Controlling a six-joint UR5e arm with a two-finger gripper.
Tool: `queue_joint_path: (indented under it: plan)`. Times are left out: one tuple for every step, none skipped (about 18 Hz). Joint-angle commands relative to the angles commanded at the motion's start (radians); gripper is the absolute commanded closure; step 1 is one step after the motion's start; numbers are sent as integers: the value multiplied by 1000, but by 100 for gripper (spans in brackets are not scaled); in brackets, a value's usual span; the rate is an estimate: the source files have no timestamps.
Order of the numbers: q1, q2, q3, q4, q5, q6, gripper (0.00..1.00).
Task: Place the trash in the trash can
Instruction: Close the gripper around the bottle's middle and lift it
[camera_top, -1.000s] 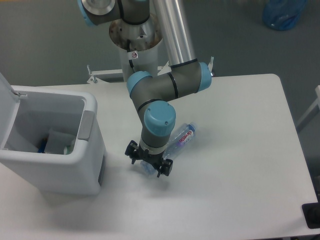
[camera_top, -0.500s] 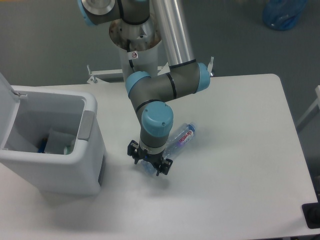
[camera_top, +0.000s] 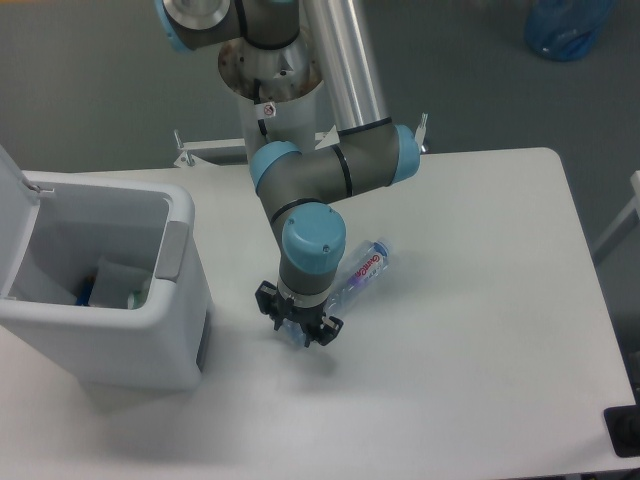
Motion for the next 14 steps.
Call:
queue_joint_path:
  plan:
    - [2, 3, 5, 0, -5, 0, 72]
    - [3, 6, 15, 0, -5, -2, 73]
    - [6, 11, 28, 0, -8, -2, 73]
    - [8, 20, 43, 0, -11, -2, 73]
    - [12, 21, 54, 0, -20, -5, 73]
    - [15, 26, 67, 0, -35, -12, 73]
    - [17, 35, 81, 0, -55, -14, 73]
    - [21, 44, 100, 0, -80, -17, 73]
    - [37, 54, 119, 0, -107, -29, 73]
    - [50, 55, 139, 2, -144, -46, 73]
    - [57, 55, 168, 3, -187, -67, 73]
    - [60, 52, 202, 3, -230, -86, 73]
    - [64, 52, 228, 3, -264, -110, 73]
    - [77, 54, 251, 3, -299, -136, 73]
